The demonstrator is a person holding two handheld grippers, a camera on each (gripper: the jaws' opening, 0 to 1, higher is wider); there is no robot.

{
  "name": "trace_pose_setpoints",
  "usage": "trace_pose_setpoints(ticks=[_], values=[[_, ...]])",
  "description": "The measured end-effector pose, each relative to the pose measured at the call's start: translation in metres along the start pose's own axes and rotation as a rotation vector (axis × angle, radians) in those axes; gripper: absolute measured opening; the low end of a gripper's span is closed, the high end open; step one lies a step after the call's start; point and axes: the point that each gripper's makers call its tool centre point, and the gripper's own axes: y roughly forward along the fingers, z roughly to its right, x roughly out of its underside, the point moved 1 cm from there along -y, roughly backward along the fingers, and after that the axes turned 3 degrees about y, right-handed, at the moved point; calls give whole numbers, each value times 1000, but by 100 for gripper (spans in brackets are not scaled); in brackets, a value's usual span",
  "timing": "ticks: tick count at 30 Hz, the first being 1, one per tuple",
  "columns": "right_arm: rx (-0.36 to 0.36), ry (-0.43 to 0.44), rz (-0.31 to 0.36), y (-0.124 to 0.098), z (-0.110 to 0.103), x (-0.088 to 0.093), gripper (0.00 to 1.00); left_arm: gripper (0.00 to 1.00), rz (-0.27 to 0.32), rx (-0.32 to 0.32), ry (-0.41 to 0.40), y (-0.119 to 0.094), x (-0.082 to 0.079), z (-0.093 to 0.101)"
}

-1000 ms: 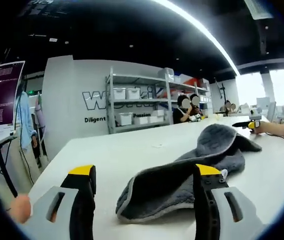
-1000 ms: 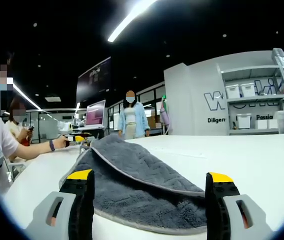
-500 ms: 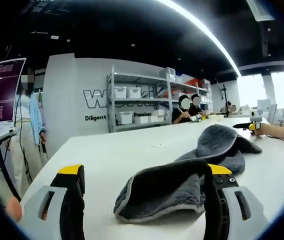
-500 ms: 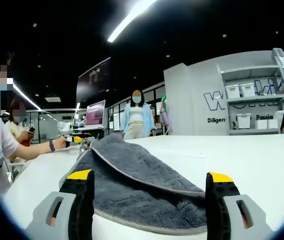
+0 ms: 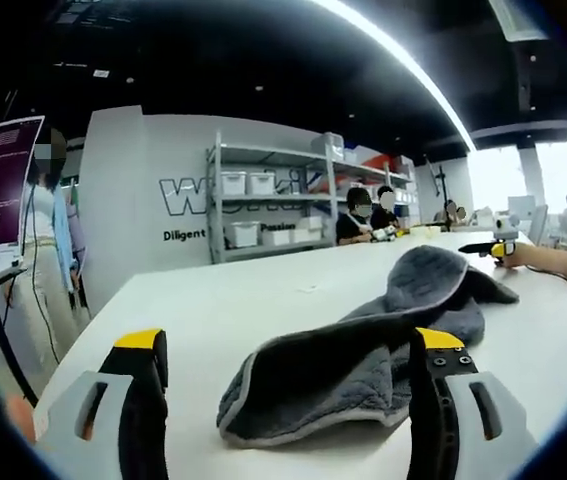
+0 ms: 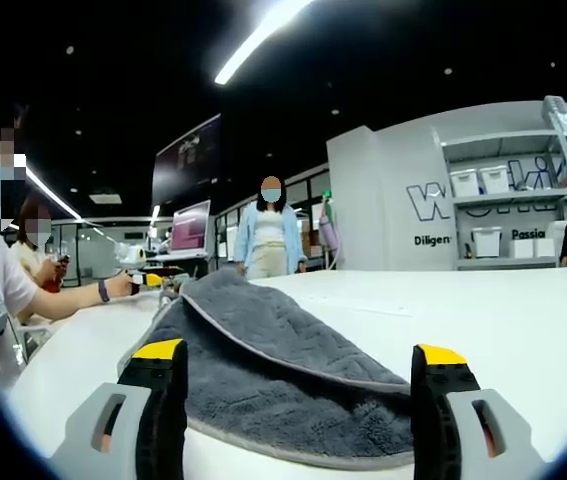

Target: Fold the towel on the table until its edges align and the towel forms a compact rectangular stack.

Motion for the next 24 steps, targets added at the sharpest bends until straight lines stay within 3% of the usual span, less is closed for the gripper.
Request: trace_pose_setpoints(ticks=[24], values=[[10, -2, 8, 0, -5, 0, 99, 99, 3, 29, 20, 0, -1, 7]])
